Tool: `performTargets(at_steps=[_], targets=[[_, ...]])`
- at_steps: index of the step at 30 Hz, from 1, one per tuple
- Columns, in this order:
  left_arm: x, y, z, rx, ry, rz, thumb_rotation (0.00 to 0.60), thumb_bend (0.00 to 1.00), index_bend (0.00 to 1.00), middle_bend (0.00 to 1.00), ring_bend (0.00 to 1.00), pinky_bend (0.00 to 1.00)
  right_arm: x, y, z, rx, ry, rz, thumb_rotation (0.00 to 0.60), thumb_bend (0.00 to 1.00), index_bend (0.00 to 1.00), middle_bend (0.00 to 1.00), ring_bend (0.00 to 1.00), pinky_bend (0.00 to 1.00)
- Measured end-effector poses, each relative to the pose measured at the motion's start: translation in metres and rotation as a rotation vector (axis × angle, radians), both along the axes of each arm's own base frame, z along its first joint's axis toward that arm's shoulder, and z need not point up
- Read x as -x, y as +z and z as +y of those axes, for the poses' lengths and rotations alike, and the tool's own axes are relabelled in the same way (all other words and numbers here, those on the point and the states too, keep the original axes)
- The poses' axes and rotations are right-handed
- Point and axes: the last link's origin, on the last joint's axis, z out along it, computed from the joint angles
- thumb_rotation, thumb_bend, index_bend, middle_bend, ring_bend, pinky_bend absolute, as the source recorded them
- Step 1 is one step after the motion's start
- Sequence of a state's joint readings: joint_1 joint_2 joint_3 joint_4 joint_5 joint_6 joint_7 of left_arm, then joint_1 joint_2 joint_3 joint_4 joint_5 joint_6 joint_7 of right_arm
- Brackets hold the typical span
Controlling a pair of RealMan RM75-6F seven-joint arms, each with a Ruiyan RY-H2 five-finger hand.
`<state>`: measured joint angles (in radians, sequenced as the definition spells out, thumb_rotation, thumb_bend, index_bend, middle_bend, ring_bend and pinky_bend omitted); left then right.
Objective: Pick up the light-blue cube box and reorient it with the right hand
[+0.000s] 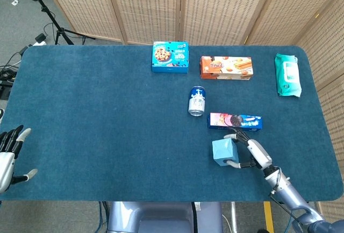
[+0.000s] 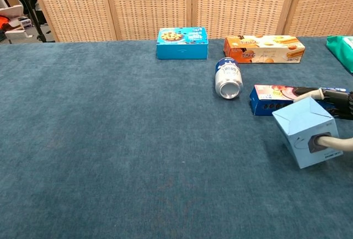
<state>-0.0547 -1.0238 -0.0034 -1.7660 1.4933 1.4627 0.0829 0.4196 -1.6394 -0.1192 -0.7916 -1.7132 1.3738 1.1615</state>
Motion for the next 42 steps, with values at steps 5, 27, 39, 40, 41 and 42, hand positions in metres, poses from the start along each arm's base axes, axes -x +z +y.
performTargets(at_steps=[5, 27, 39, 40, 41, 42], targets=[[0.000, 0.000, 0.000, 0.001, -0.003, 0.000, 0.600, 0.00, 0.00, 0.00, 0.00, 0.00, 0.003, 0.006, 0.004, -0.015, 0.026, 0.023, 0.600, 0.67, 0.07, 0.00, 0.00, 0.17], [-0.001, 0.000, -0.002, 0.003, -0.011, -0.001, 0.600, 0.00, 0.00, 0.00, 0.00, 0.00, 0.013, 0.019, 0.011, -0.057, 0.050, 0.114, 0.600, 0.26, 0.00, 0.00, 0.00, 0.06], [-0.002, 0.002, -0.003, -0.002, -0.014, -0.007, 0.600, 0.00, 0.00, 0.00, 0.00, 0.00, 0.018, 0.039, 0.001, 0.000, 0.005, 0.119, 0.600, 0.26, 0.00, 0.00, 0.00, 0.02], [-0.002, 0.002, -0.003, -0.003, -0.015, -0.008, 0.600, 0.00, 0.00, 0.00, 0.00, 0.00, 0.018, 0.042, 0.001, 0.006, 0.004, 0.115, 0.600, 0.26, 0.00, 0.00, 0.00, 0.02], [-0.002, 0.003, -0.003, -0.004, -0.015, -0.010, 0.600, 0.00, 0.00, 0.00, 0.00, 0.00, 0.018, 0.045, 0.000, 0.012, 0.004, 0.110, 0.600, 0.26, 0.00, 0.00, 0.00, 0.02], [-0.002, 0.003, -0.004, -0.005, -0.016, -0.012, 0.600, 0.00, 0.00, 0.00, 0.00, 0.00, 0.017, 0.049, 0.000, 0.021, 0.007, 0.103, 0.600, 0.26, 0.00, 0.00, 0.00, 0.01]])
